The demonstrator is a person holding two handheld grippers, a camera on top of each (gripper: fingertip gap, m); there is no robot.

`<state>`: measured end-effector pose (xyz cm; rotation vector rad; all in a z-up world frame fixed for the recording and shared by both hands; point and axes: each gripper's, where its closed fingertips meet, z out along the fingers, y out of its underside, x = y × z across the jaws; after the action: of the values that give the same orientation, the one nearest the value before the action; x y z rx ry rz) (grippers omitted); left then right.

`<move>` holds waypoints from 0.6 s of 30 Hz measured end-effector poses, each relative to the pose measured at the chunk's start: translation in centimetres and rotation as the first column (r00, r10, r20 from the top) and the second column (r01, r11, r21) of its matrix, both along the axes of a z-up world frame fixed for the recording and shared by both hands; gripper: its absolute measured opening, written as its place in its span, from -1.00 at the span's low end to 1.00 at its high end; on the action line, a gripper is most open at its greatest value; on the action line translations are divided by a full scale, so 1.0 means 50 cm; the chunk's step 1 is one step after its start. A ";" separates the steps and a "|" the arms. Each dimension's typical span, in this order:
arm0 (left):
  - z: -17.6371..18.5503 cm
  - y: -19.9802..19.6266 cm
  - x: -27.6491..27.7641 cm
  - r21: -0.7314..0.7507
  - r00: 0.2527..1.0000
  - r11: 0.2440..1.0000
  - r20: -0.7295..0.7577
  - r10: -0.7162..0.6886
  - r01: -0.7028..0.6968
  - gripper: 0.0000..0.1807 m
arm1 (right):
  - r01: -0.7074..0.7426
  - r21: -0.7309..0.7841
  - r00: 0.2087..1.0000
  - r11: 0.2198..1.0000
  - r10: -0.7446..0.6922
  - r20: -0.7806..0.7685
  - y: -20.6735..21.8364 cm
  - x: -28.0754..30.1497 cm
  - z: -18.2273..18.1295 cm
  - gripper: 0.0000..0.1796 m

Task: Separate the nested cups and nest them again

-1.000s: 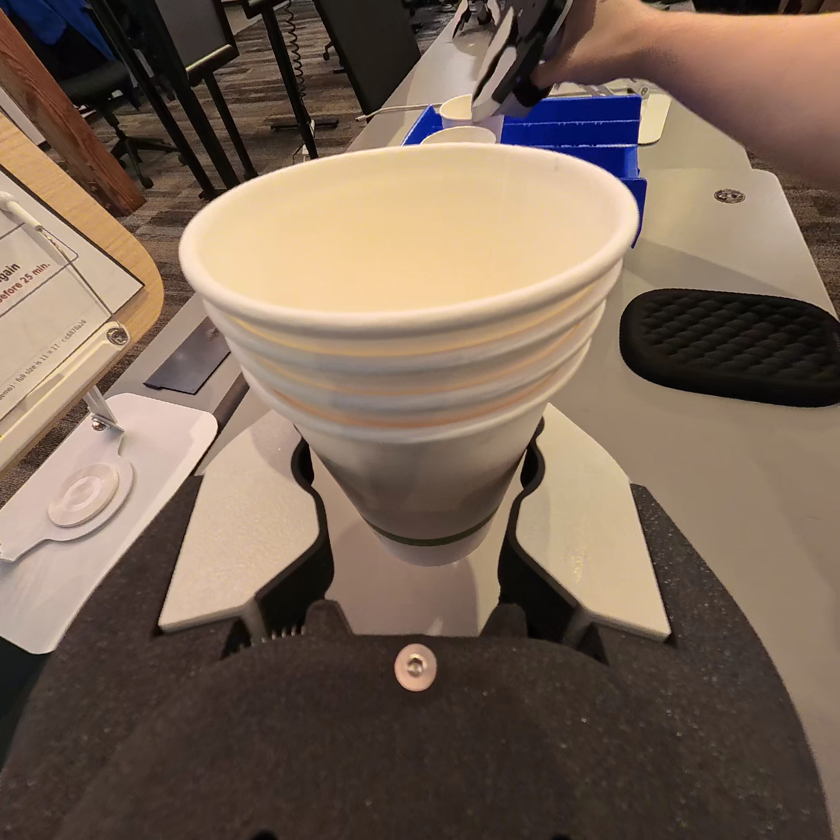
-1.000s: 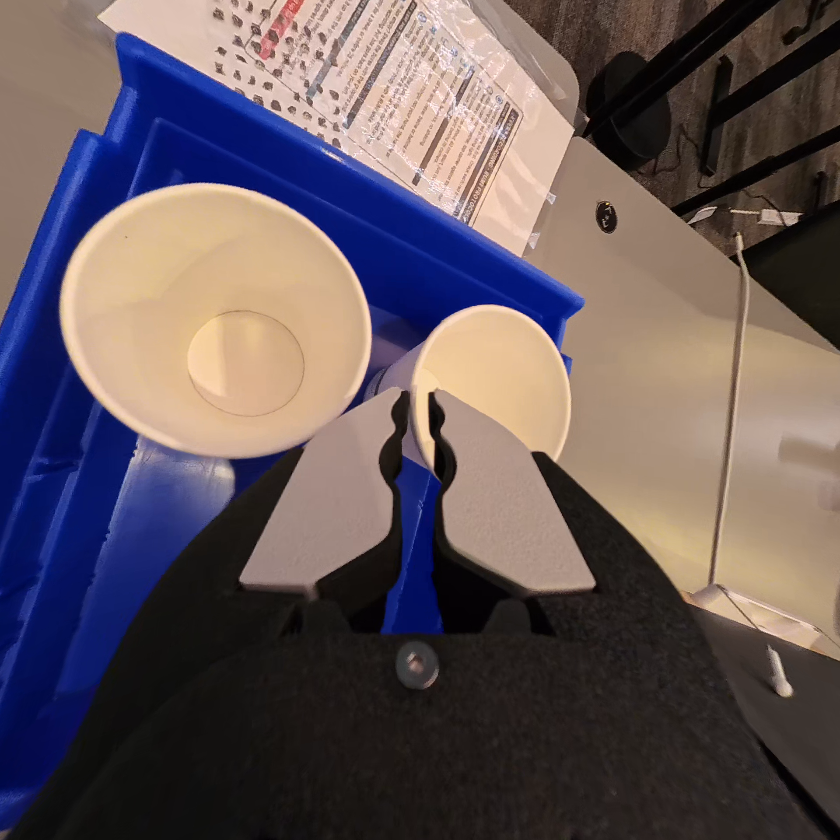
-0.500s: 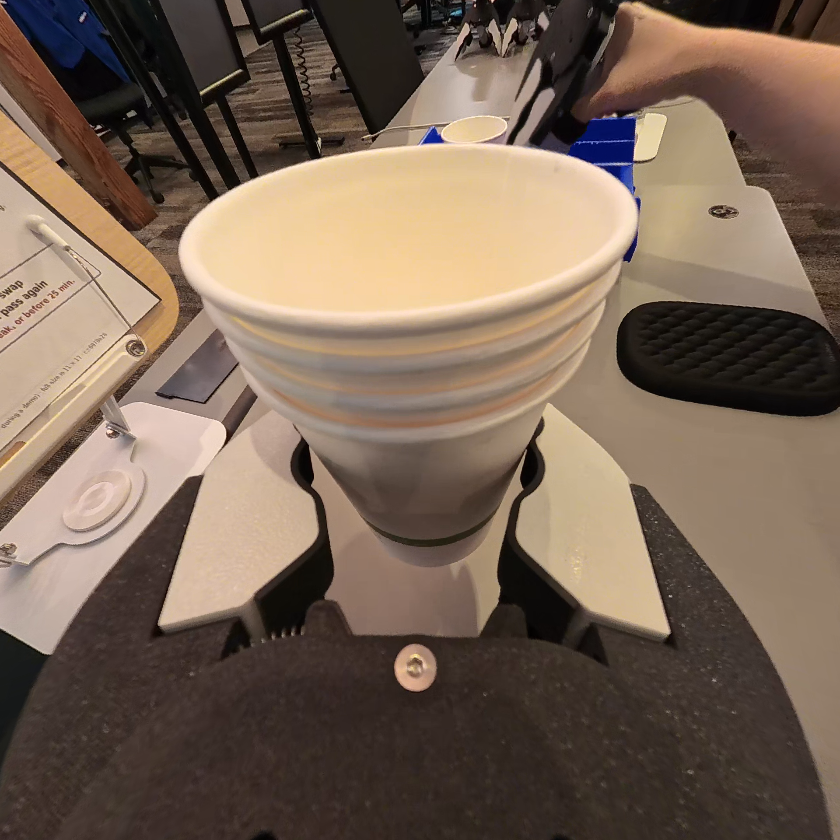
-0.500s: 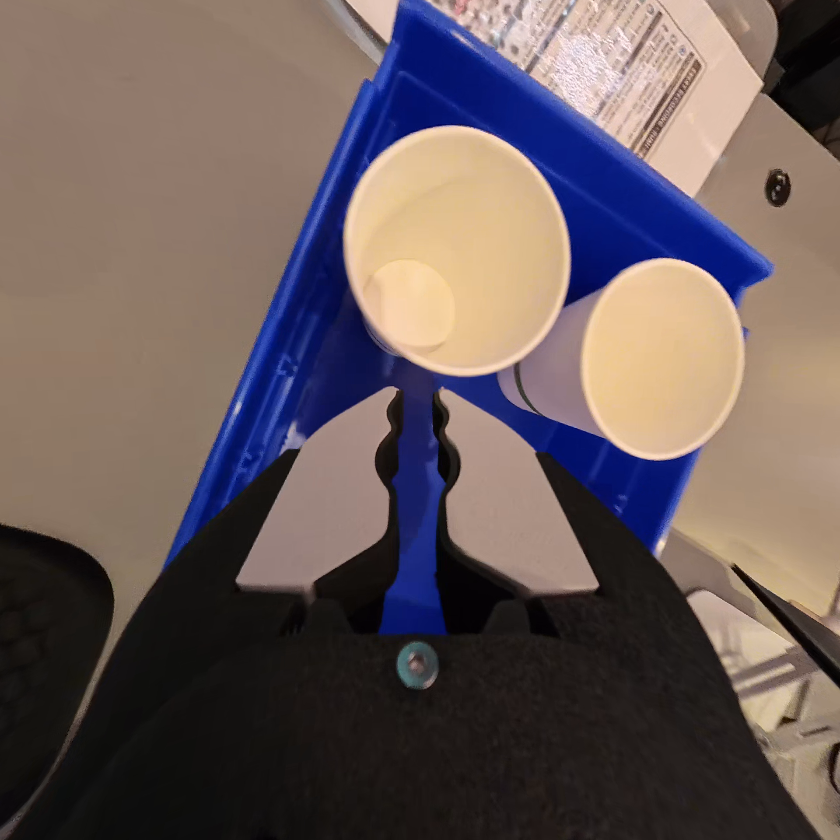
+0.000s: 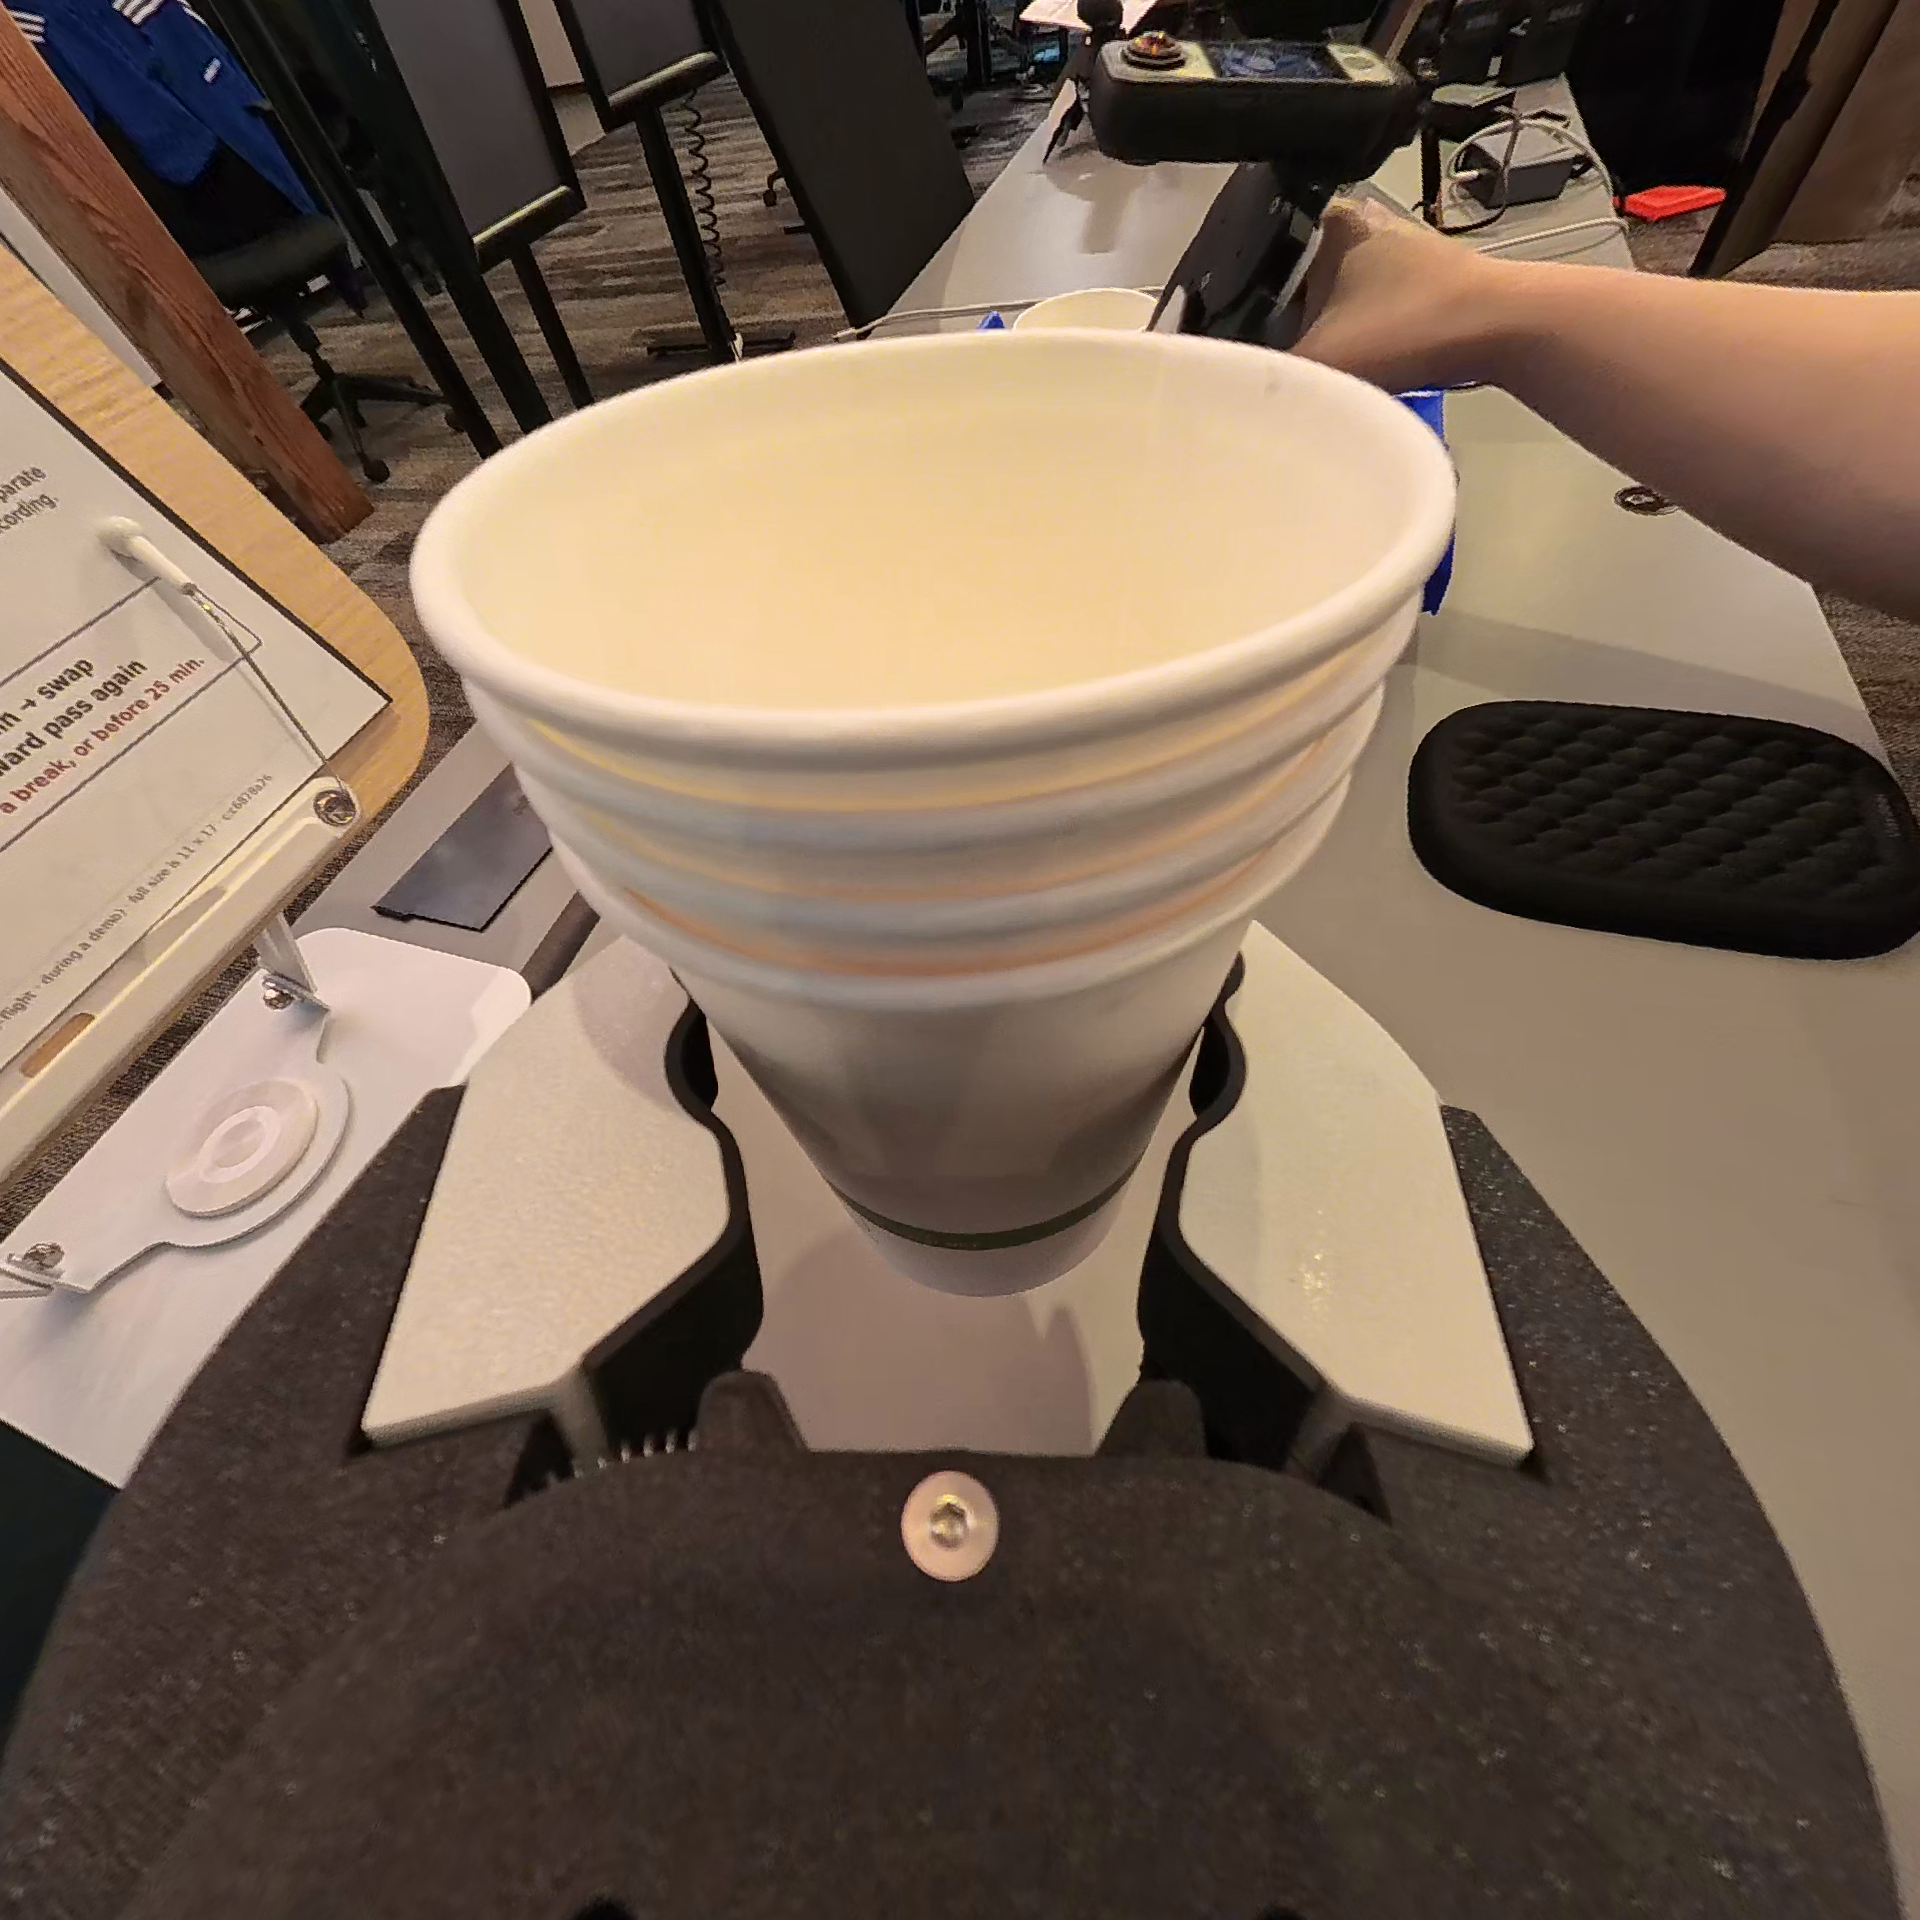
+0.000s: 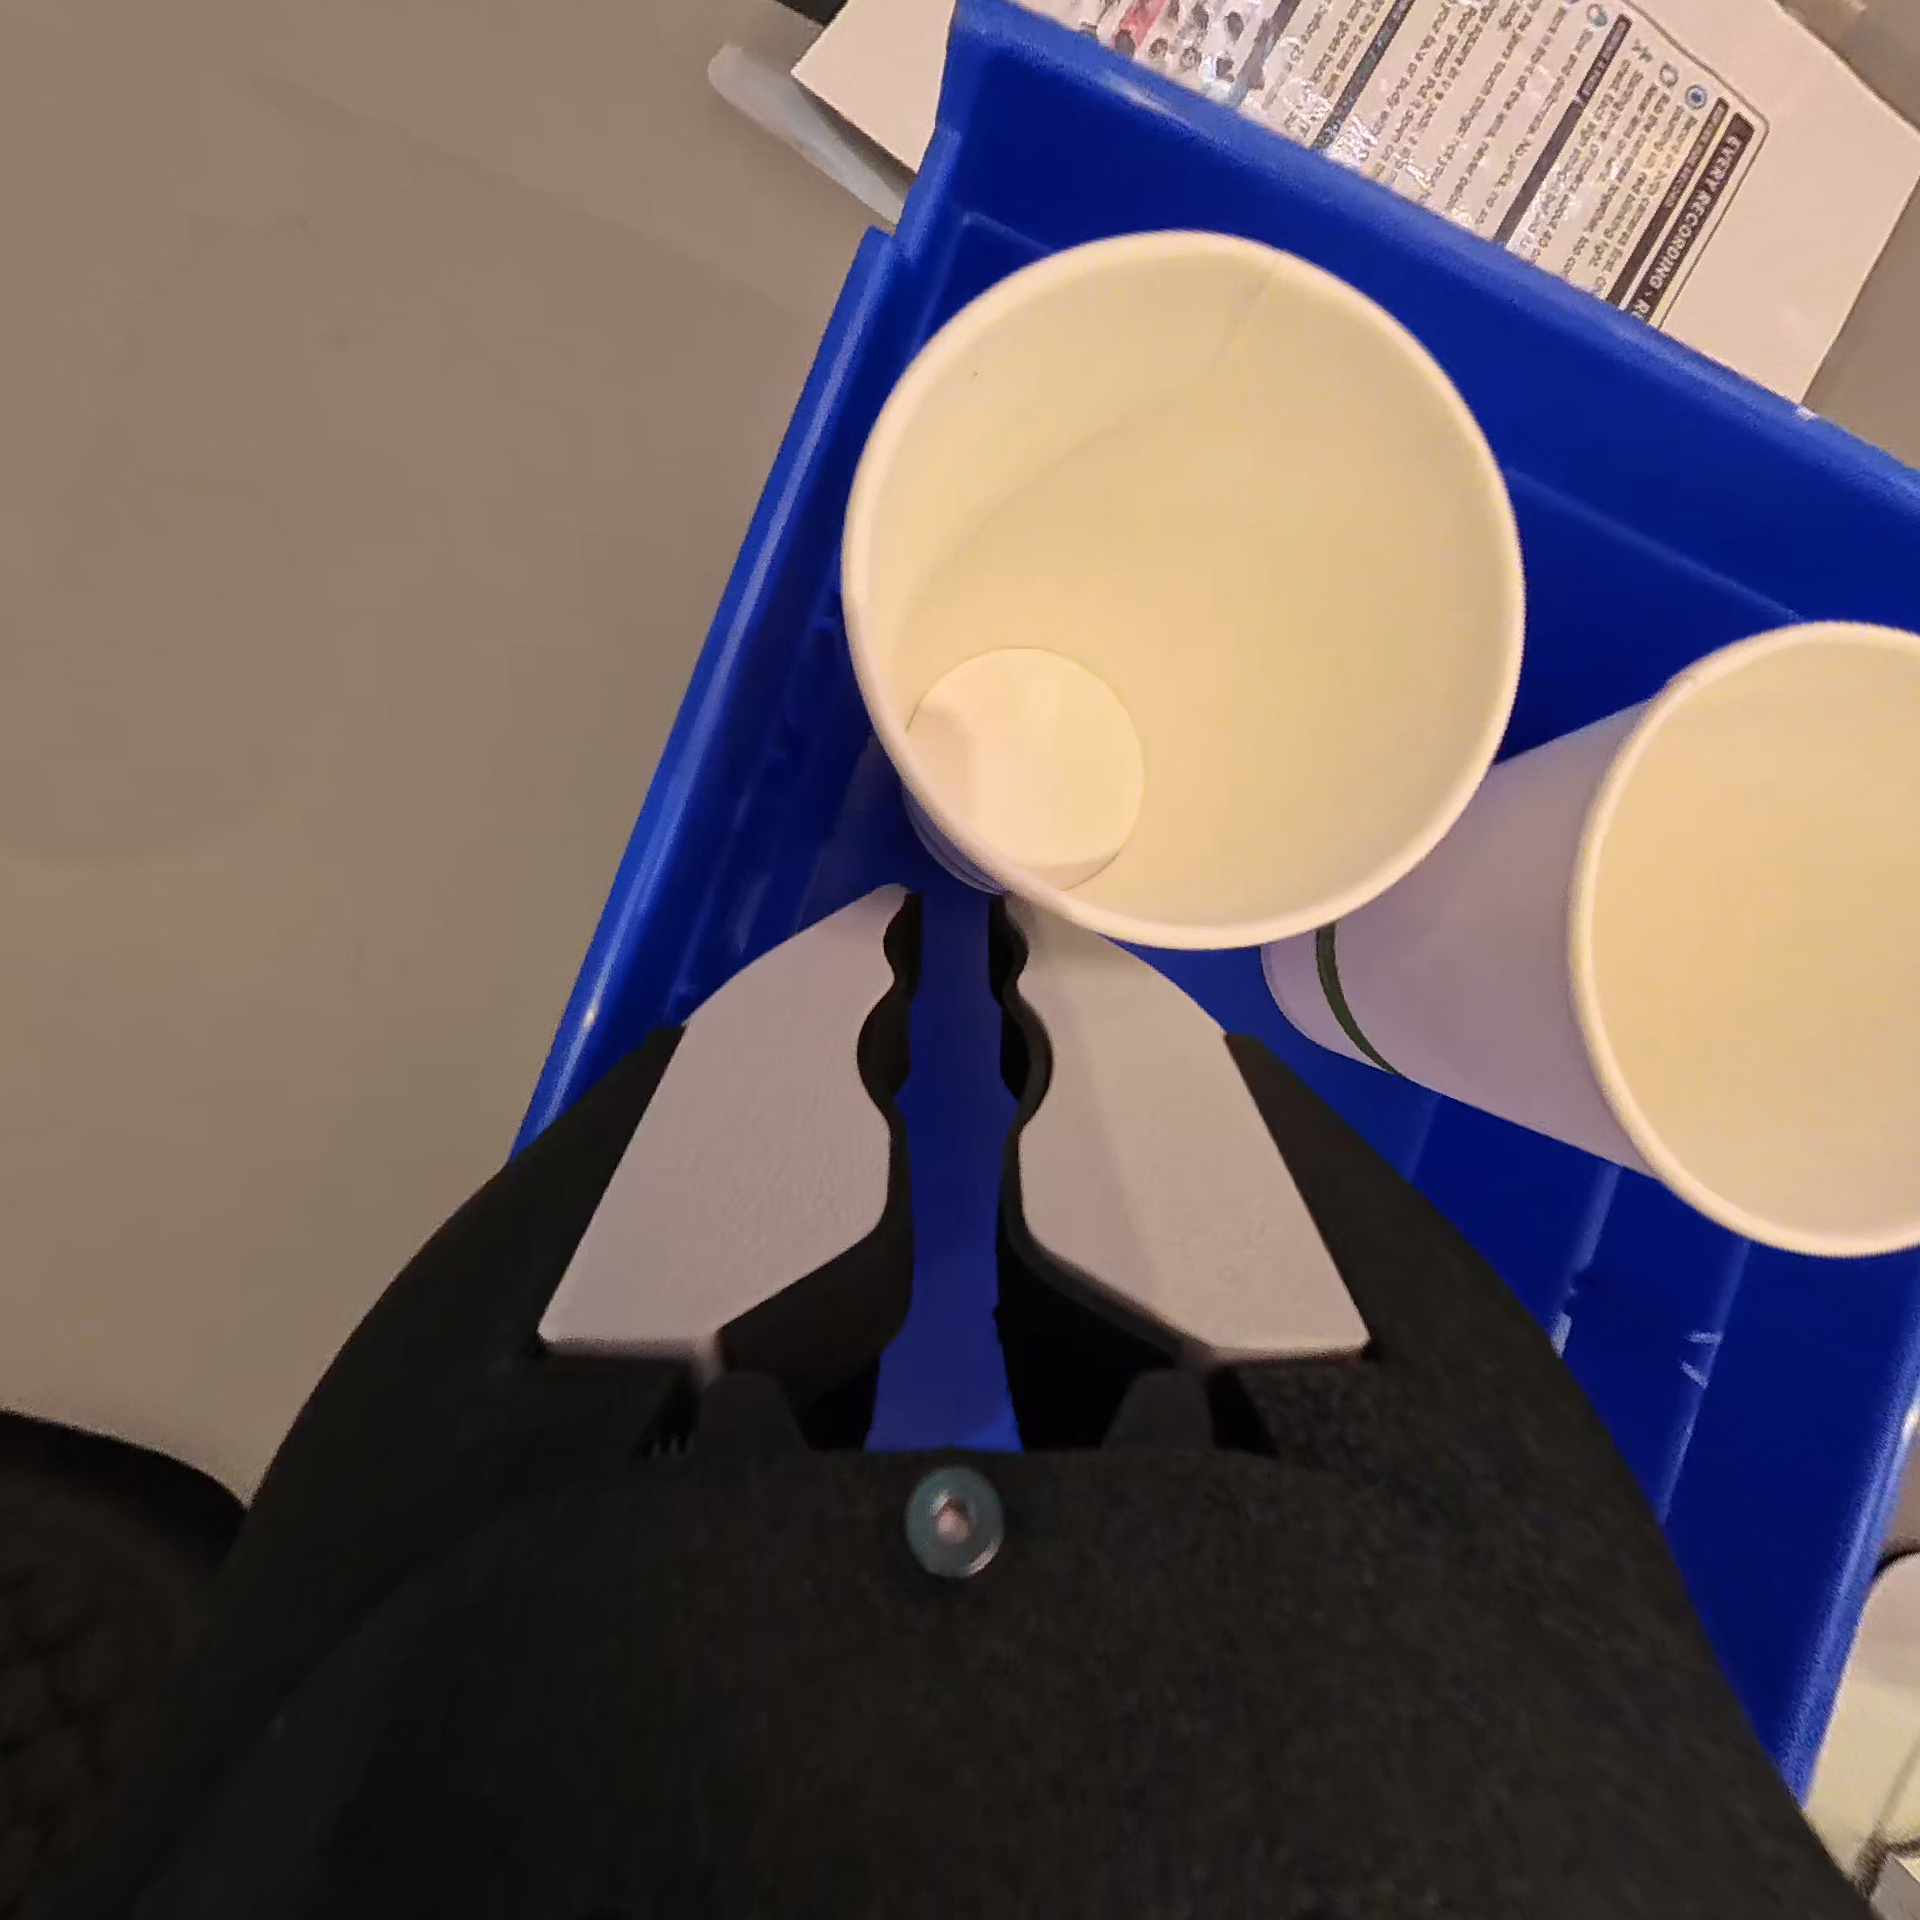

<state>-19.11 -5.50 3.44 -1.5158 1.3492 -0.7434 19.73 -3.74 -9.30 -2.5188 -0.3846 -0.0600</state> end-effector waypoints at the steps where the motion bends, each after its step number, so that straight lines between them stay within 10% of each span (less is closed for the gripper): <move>1: 0.000 0.000 0.000 0.000 1.000 1.000 -0.001 -0.001 0.001 0.00 | 0.001 -0.002 1.000 1.000 -0.001 -0.006 0.002 -0.001 -0.001 -0.86; 18: 0.019 -0.014 -0.005 0.016 1.000 1.000 0.016 -0.017 0.016 0.00 | 0.048 -0.038 0.999 0.998 -0.048 0.000 -0.010 0.014 -0.008 -0.88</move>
<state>-19.36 -6.18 4.39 -1.4849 1.3538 -0.7524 20.42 -4.24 -9.69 -2.5654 -0.3283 -0.0705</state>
